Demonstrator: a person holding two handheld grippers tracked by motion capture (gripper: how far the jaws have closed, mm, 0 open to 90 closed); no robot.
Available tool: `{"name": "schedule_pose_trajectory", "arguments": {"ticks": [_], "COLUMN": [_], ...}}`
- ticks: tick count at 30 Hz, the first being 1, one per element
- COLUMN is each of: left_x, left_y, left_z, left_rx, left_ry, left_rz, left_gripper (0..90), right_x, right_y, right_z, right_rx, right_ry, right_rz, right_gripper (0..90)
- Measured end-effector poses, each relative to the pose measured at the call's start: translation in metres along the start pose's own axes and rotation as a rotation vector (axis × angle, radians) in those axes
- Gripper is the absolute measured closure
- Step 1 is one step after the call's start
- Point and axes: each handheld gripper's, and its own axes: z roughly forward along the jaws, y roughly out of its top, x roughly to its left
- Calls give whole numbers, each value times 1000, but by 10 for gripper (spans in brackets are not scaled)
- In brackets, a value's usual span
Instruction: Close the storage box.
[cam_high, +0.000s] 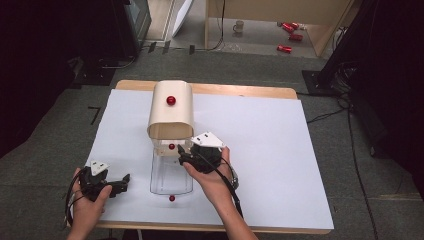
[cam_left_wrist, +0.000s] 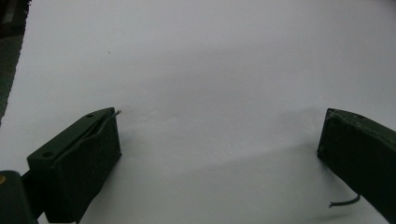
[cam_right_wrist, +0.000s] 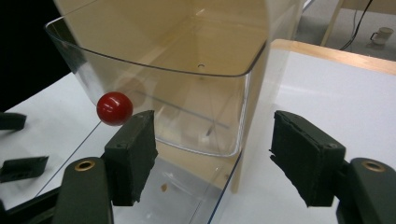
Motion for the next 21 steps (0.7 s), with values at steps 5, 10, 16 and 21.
{"name": "schedule_pose_trajectory", "arguments": {"ticks": [5, 10, 16, 21], "left_x": [0, 0, 0, 0], "left_y": [0, 0, 0, 0], "left_z": [0, 0, 0, 0], "left_rx": [-1, 0, -1, 2], "left_ry": [1, 1, 0, 0], "left_rz": [1, 1, -1, 1], "left_gripper": [0, 0, 0, 0], "right_x": [-6, -4, 4, 16], "right_y": [5, 3, -10, -32], "right_z": [9, 11, 3, -11], "right_rx": [2, 9, 59, 113], "right_ry": [-1, -5, 12, 94], "right_rz": [19, 7, 4, -9], "right_gripper": [288, 298, 33, 0]}}
